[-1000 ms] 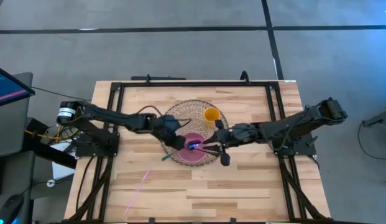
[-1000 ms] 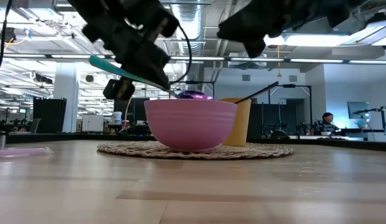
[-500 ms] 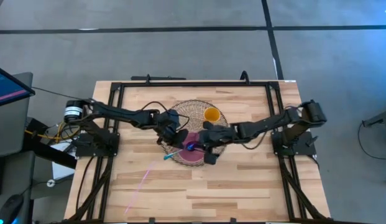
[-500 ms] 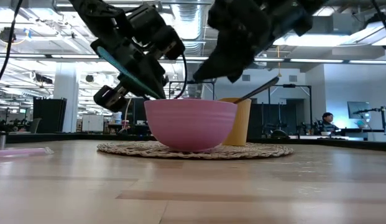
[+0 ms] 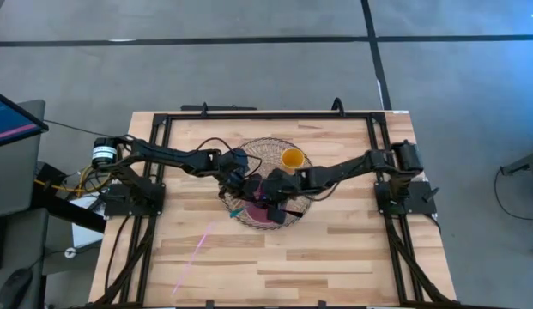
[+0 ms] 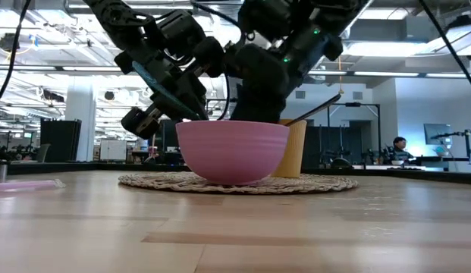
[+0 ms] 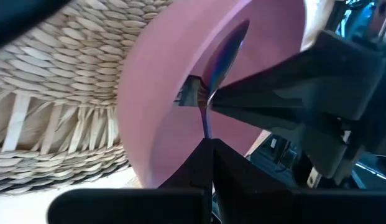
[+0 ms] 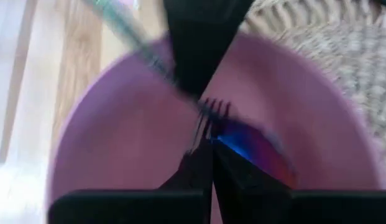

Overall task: Pick & Place Utensil
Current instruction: Put the spoon in the pink bowl, then put the pink straw in the yellow cup

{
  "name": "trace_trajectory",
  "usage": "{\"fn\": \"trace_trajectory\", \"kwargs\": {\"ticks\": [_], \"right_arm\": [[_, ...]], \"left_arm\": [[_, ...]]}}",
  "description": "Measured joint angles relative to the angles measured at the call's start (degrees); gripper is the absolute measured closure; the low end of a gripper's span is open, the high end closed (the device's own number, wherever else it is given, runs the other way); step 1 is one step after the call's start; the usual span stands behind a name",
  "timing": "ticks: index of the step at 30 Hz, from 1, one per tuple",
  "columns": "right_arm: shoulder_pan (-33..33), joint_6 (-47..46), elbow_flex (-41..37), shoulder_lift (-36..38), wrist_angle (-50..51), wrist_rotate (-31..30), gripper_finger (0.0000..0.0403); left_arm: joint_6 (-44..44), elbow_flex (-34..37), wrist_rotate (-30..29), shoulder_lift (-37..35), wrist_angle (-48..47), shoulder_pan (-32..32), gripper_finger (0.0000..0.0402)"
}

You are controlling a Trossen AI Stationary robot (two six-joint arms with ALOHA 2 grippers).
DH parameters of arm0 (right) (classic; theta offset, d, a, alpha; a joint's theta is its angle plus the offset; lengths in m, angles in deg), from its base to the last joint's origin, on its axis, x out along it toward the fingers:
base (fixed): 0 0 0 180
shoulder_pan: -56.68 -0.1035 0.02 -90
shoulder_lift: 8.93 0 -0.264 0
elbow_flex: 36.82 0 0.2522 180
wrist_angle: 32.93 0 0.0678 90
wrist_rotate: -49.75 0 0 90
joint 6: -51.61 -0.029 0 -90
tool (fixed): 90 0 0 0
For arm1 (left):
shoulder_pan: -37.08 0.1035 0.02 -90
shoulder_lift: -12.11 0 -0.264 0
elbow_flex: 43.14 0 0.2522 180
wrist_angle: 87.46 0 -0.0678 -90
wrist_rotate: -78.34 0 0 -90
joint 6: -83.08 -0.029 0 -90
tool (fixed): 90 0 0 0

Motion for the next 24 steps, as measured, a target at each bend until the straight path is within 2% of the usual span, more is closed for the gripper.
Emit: {"fn": "trace_trajectory", "kwargs": {"ticks": [10,24], "right_arm": [[1.77,-2.64,0.45,-1.47,1.60,-0.10,0.0402],[1.87,-2.97,0.45,-1.50,1.58,-0.22,0.0403]], "left_arm": [[-0.09,0.00,-0.79,0.00,0.76,0.00,0.0394],[-0.22,0.00,-0.46,-0.02,0.87,0.00,0.0341]]}}
